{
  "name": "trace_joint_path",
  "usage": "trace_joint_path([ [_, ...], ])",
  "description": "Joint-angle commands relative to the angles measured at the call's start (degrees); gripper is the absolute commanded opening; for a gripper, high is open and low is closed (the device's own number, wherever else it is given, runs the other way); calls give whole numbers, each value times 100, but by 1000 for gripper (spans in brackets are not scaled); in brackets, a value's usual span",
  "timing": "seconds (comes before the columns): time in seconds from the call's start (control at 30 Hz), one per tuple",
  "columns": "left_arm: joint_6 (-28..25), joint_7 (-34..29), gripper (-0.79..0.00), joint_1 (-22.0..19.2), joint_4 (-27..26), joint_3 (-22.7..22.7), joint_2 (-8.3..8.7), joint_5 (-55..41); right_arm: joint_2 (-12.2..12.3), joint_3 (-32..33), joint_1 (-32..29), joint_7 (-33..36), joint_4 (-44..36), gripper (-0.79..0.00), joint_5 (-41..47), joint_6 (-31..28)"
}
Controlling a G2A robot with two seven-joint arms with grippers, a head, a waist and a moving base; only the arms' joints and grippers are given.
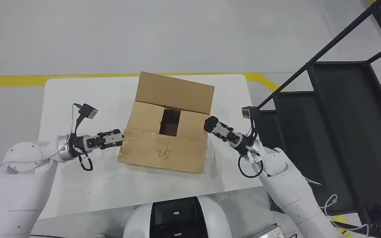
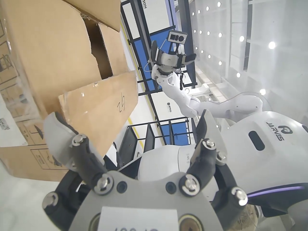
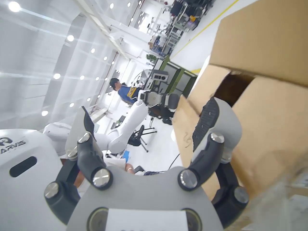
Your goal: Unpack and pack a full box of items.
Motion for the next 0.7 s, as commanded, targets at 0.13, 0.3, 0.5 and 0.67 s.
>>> trace_joint_path([
  [0.13, -3, 15, 0, 29, -45, -58, 29, 25, -104, -111, 429, -1202, 382, 0, -1690, 455],
  [0.3, 4, 24, 0, 79, -91, -122, 53, -20, -170, -330, 542, -1525, 526, 0, -2055, 373],
  [0.5, 12, 38, 0, 119, -131, -173, 76, -64, -170, -330, 542, -1525, 526, 0, -2055, 373],
  [0.67, -16, 86, 0, 152, -153, -348, 97, -380, -156, -117, 497, -1886, 464, 0, -2373, 621],
])
